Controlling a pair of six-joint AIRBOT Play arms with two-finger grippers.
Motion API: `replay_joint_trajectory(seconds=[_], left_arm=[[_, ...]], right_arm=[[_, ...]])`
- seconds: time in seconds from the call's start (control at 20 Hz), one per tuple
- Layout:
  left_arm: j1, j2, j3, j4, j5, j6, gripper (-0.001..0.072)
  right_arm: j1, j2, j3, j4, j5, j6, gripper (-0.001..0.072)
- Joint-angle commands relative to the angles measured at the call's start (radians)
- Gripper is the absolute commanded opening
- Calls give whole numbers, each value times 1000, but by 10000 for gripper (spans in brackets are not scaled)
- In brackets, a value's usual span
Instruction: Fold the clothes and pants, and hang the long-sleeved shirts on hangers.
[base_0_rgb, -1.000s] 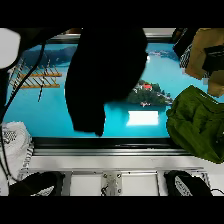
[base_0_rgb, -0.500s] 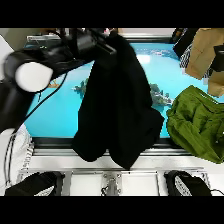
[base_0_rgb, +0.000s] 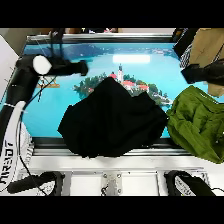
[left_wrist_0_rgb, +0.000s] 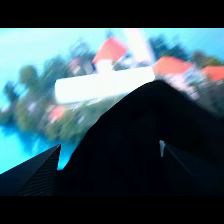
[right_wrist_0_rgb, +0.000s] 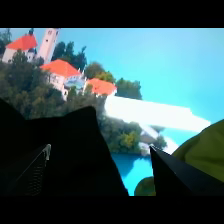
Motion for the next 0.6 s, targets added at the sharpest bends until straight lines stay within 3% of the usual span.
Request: replay_joint_trajectory(seconds=[0.0,0.1,0.25,0.45,0.55], left_arm=[[192,75,-180,-1,-138,-26,720],[288,148,-351,-22,-136,-26,720],[429,197,-585,-184,-110,0,720],[497,128,-729,-575,-116,267,720],[453,79,-731,-636,-128,324,720]], right_arm=[[-1,-15,-124,3,46,10,683],[-1,-15,-205,2,47,25,683],[-1,-15,-289,36,46,36,683],[-1,-18,-326,103,46,35,683],[-1,-18,-326,110,46,35,683]])
